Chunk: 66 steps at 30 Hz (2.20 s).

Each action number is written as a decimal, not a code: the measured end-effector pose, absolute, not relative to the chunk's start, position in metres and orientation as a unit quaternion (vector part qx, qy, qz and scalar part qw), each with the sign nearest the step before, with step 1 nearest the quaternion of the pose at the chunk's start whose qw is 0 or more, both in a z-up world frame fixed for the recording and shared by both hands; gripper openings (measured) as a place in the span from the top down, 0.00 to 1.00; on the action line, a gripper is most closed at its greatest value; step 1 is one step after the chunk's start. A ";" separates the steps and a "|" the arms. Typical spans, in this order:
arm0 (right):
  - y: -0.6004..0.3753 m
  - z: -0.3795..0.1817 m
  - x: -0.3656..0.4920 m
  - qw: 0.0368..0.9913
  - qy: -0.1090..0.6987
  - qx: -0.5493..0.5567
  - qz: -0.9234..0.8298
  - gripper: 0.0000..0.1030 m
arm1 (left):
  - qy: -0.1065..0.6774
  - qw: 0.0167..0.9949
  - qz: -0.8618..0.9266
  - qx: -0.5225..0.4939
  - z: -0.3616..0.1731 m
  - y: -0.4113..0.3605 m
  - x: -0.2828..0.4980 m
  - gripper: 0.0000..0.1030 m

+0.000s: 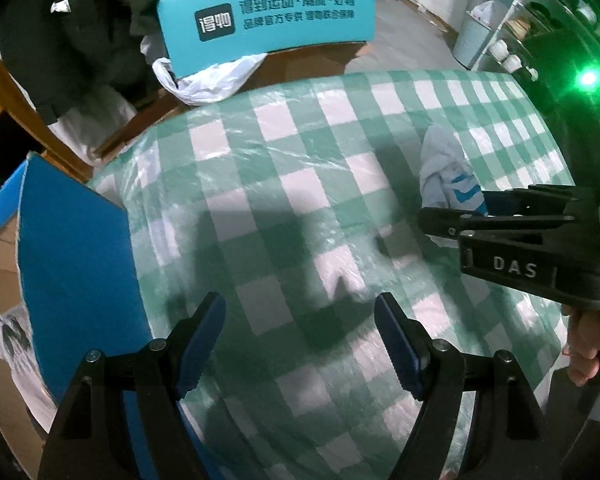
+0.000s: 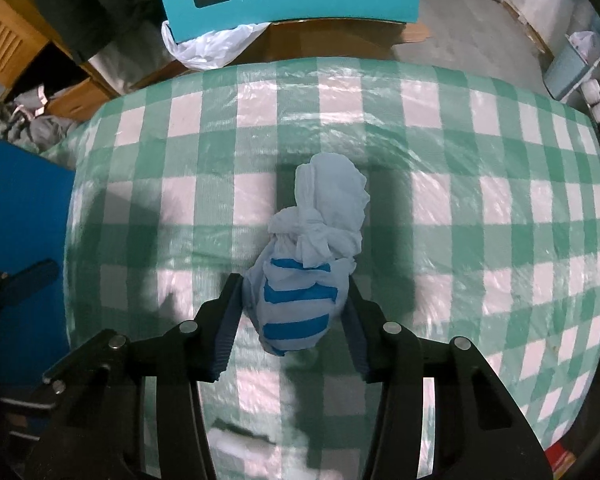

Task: Organize soft objects
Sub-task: 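Grasp the blue-striped white sock bundle with the right gripper, then grasp the white scrap with the left gripper while the right gripper holds the sock bundle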

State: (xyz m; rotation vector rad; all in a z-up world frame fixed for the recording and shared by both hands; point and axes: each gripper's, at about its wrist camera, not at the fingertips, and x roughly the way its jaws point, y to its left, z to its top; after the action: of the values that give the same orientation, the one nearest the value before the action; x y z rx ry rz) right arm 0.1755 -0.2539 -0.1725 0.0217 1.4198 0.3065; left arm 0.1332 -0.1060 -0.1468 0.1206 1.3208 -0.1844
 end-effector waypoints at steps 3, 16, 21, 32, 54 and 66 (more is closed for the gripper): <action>-0.261 -0.169 0.166 0.747 0.649 0.011 0.141 0.54 | 0.616 0.780 -0.098 0.058 -0.149 -0.113 0.124 0.24; -0.298 -0.161 0.122 0.747 0.652 0.020 0.129 0.54 | 0.612 0.769 -0.150 0.110 -0.157 -0.152 0.083 0.24; -0.310 -0.156 0.108 0.750 0.648 0.031 0.127 0.54 | 0.614 0.761 -0.167 0.130 -0.162 -0.165 0.068 0.24; -0.333 -0.163 0.081 0.746 0.652 0.047 0.130 0.54 | 0.622 0.742 -0.192 0.162 -0.188 -0.192 0.058 0.24; -0.331 -0.176 0.083 0.734 0.662 0.053 0.140 0.54 | 0.612 0.746 -0.218 0.146 -0.193 -0.204 0.068 0.74; -0.325 -0.161 0.084 0.745 0.649 0.044 0.149 0.54 | 0.598 0.766 -0.200 0.127 -0.177 -0.196 0.065 0.78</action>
State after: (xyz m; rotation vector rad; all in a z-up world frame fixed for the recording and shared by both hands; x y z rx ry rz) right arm 0.0839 -0.3247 -0.1606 0.0957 1.4201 0.3273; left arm 0.0651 -0.1962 -0.1768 0.2756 1.2998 -0.4345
